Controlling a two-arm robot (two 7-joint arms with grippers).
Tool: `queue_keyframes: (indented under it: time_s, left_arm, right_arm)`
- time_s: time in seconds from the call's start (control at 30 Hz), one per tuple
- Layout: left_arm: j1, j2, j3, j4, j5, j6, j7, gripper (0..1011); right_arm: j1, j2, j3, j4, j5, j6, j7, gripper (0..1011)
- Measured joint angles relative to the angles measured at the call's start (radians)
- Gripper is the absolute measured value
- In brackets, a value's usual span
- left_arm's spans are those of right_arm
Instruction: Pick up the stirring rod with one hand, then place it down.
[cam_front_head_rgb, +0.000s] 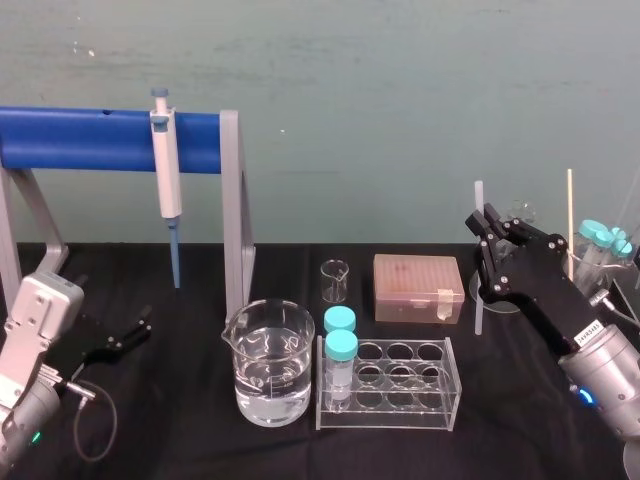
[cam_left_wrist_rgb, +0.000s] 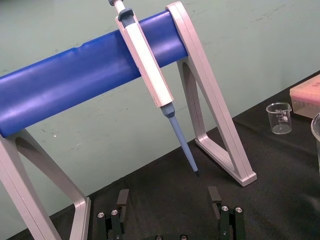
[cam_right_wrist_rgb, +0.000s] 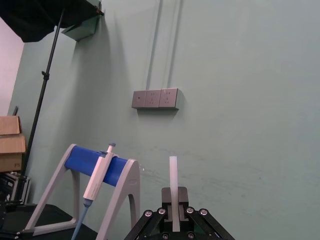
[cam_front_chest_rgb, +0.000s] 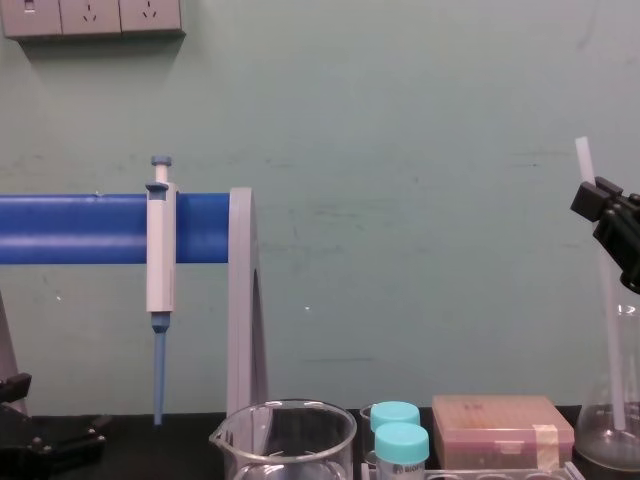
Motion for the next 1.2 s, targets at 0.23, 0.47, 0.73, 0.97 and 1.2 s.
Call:
queue_keyframes:
  time_s: [0.23,0.47,0.73,0.97,1.2]
  left_arm:
    - [0.0,0.0,0.0,0.0,0.0,0.0,0.0,1000]
    - [0.0,0.0,0.0,0.0,0.0,0.0,0.0,1000]
    - [0.0,0.0,0.0,0.0,0.0,0.0,0.0,1000]
    - [0.0,0.0,0.0,0.0,0.0,0.0,0.0,1000]
    - [0.0,0.0,0.0,0.0,0.0,0.0,0.0,1000]
  right_arm:
    - [0.0,0.0,0.0,0.0,0.0,0.0,0.0,68]
    - [0.0,0.0,0.0,0.0,0.0,0.0,0.0,68]
    - [0.0,0.0,0.0,0.0,0.0,0.0,0.0,68]
    - [0.0,0.0,0.0,0.0,0.0,0.0,0.0,68]
    - [0.0,0.0,0.0,0.0,0.0,0.0,0.0,68]
